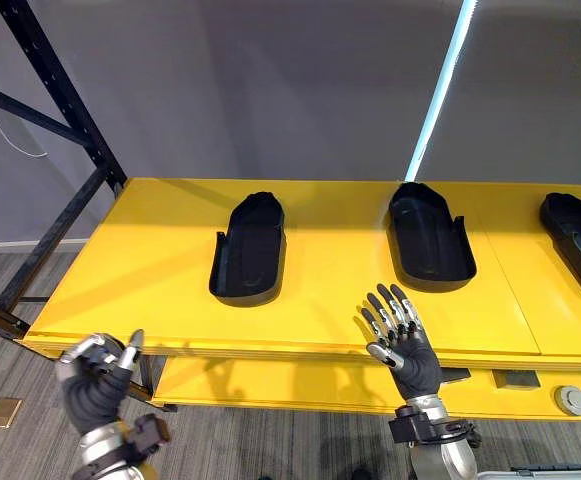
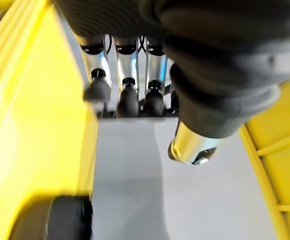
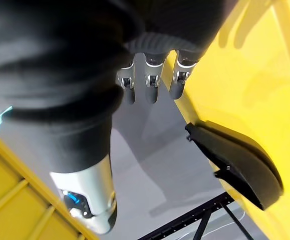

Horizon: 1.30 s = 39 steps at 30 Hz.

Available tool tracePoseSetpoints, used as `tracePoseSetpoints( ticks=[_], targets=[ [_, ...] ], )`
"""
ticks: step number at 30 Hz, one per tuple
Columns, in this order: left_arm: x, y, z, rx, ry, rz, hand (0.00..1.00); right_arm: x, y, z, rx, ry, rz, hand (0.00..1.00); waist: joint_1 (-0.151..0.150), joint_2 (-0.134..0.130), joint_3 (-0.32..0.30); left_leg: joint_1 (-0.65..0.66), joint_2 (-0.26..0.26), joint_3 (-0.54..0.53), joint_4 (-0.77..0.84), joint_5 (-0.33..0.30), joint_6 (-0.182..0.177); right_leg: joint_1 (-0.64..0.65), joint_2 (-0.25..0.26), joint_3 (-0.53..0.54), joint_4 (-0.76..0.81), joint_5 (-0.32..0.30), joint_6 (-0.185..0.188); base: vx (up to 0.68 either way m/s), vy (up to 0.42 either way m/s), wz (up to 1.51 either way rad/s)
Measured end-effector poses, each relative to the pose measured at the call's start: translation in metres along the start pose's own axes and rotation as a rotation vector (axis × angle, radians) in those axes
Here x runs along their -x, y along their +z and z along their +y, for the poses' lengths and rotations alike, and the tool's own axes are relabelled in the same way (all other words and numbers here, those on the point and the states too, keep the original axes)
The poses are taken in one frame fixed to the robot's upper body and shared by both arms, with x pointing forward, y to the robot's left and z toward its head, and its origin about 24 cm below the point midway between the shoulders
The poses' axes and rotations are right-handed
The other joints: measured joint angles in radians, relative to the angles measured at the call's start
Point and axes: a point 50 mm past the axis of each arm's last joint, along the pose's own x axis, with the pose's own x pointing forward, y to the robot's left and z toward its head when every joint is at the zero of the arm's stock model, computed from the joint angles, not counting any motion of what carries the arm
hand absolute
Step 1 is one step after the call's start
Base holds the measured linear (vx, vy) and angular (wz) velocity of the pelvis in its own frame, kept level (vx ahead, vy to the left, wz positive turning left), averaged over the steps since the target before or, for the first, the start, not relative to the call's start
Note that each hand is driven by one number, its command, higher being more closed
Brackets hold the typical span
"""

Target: Walk over and take plastic housings, then place them on the shelf

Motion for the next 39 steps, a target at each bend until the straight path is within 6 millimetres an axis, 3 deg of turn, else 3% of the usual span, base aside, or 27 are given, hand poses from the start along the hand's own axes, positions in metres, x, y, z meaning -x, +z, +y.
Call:
tracePoseSetpoints(
  ticks=[6,9,15,24,39],
  targets=[
    [-0.006,-0.017,-0.033,0.151,-0.225,0.059,1.0,-0.009,0.001,0.003,0.013,0.027,-0.003,0.0,-0.003,-0.01,0.036,-0.016,-0.001,-0.006,0.0,0.004,0.005,-0.019,-0.001,-0.004,0.001,0.002,-0.003,0.02,0.015,0.03],
    [-0.013,-0.022,-0.038,0.185,-0.252,0.067,1.0,-0.013,0.003,0.004,0.015,0.029,-0.018,0.0,-0.003,-0.017,0.041,-0.018,-0.002,0.007,0.0,0.001,0.002,-0.027,-0.002,0.004,0.001,0.002,-0.002,0.07,0.022,-0.09],
    [-0.033,-0.03,-0.059,0.232,-0.321,0.057,1.0,-0.019,0.006,0.006,0.016,0.029,-0.038,0.0,-0.032,-0.03,0.064,-0.031,-0.002,0.026,0.0,-0.007,-0.004,-0.051,-0.001,0.022,0.001,0.002,-0.002,0.03,0.011,-0.09],
    [-0.051,-0.04,-0.072,0.24,-0.31,0.077,1.0,-0.018,0.006,0.004,0.017,0.007,-0.037,0.0,-0.054,-0.027,0.076,-0.031,0.009,0.07,0.008,-0.026,-0.008,-0.07,0.011,0.064,0.001,0.002,-0.002,0.01,-0.008,-0.15],
    [-0.074,-0.042,-0.081,0.25,-0.281,0.064,1.0,-0.018,0.006,0.004,0.015,0.005,-0.038,0.0,-0.058,-0.022,0.081,-0.032,0.011,0.105,0.011,-0.038,-0.009,-0.089,0.017,0.093,0.001,0.002,-0.002,0.0,-0.006,-0.07]
  ],
)
